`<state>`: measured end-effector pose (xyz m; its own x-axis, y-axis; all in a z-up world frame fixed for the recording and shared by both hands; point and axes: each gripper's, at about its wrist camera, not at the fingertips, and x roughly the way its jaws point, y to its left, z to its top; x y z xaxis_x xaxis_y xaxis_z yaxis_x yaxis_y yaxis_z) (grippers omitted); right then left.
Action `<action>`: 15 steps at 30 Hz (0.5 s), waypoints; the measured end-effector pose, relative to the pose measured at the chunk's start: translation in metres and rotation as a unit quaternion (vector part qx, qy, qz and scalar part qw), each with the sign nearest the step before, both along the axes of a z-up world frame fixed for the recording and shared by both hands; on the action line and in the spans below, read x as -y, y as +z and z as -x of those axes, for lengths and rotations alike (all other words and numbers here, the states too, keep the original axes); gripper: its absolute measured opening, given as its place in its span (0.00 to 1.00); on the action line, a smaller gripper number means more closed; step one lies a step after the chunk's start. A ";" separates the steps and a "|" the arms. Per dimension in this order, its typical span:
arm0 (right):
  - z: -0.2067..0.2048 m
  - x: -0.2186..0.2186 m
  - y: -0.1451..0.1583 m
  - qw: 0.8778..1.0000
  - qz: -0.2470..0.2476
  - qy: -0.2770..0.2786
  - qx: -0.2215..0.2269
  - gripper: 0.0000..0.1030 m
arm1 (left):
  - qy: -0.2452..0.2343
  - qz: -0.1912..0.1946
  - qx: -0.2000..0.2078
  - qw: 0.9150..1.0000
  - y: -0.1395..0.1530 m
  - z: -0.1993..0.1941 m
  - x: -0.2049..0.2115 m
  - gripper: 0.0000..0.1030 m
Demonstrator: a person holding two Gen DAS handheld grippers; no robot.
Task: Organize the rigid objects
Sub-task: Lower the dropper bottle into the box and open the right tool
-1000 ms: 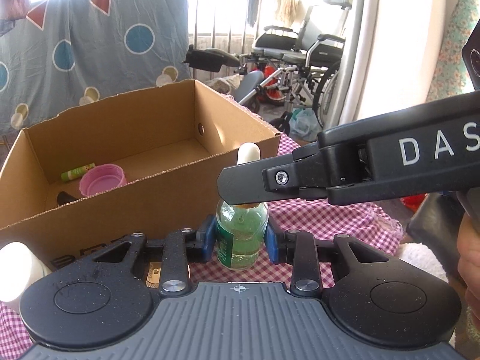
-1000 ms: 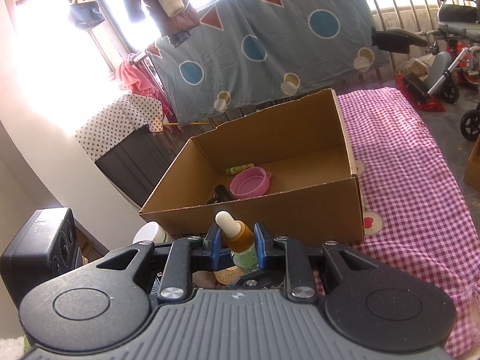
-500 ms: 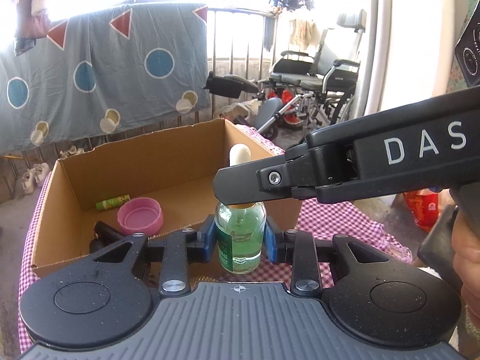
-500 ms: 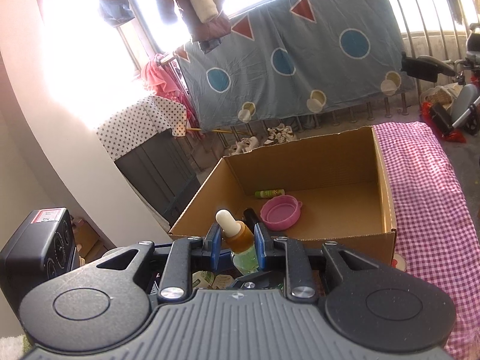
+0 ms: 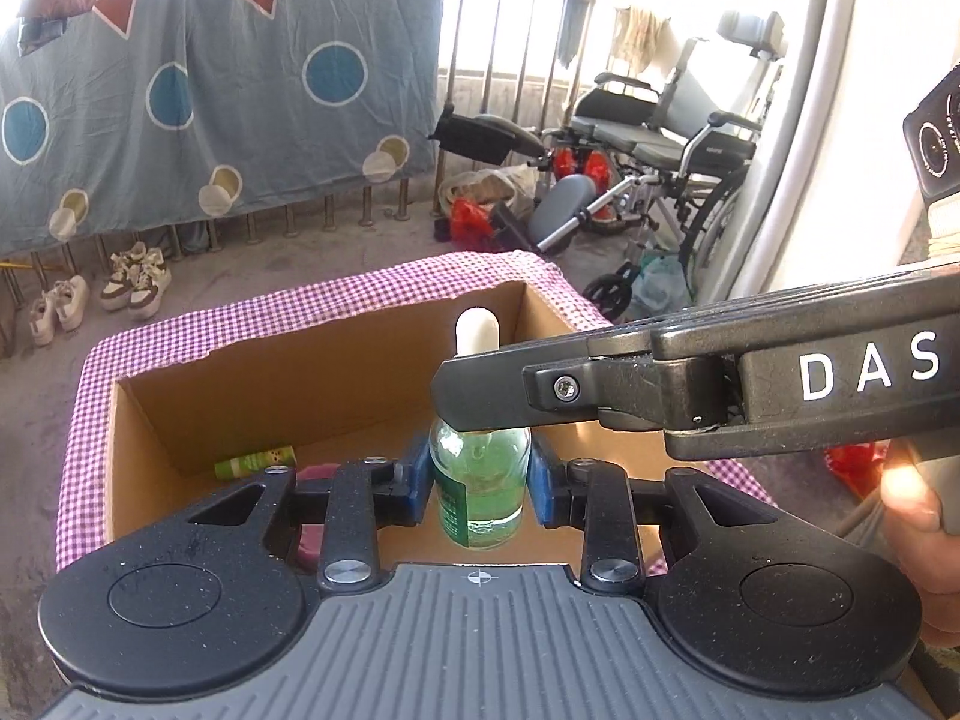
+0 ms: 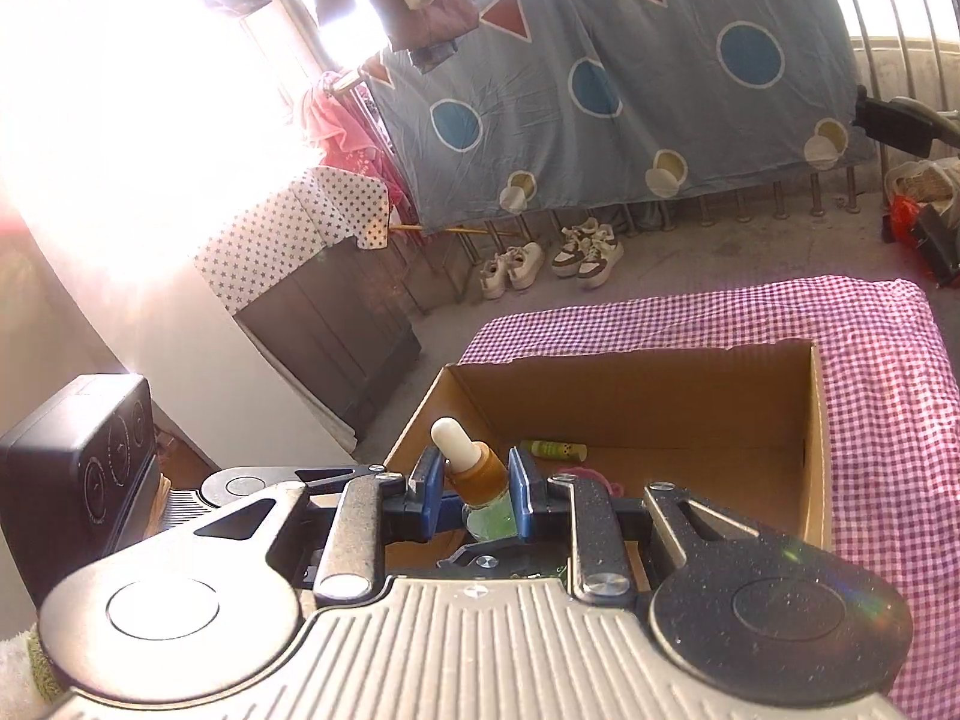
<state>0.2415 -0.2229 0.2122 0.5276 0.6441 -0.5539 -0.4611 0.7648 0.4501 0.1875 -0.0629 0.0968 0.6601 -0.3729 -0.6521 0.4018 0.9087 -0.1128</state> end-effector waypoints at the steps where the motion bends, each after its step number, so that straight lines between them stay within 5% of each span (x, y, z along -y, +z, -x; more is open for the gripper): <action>1: -0.012 -0.001 -0.002 1.000 -0.001 0.001 -0.009 0.25 | 0.003 -0.004 -0.008 1.000 -0.001 -0.011 0.000 0.30; 9: -0.094 -0.012 -0.043 0.998 0.020 0.003 -0.061 0.25 | 0.022 0.010 -0.115 0.993 -0.035 -0.094 -0.008 0.30; 15: -0.131 -0.012 -0.079 0.996 0.023 -0.006 -0.091 0.25 | 0.035 -0.006 -0.151 0.988 -0.059 -0.120 -0.008 0.30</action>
<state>0.3724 -0.2108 0.1335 0.4233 0.6103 -0.6696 -0.3663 0.7913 0.4896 0.3079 -0.0552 0.0381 0.4589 -0.3239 -0.8274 0.2883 0.9351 -0.2061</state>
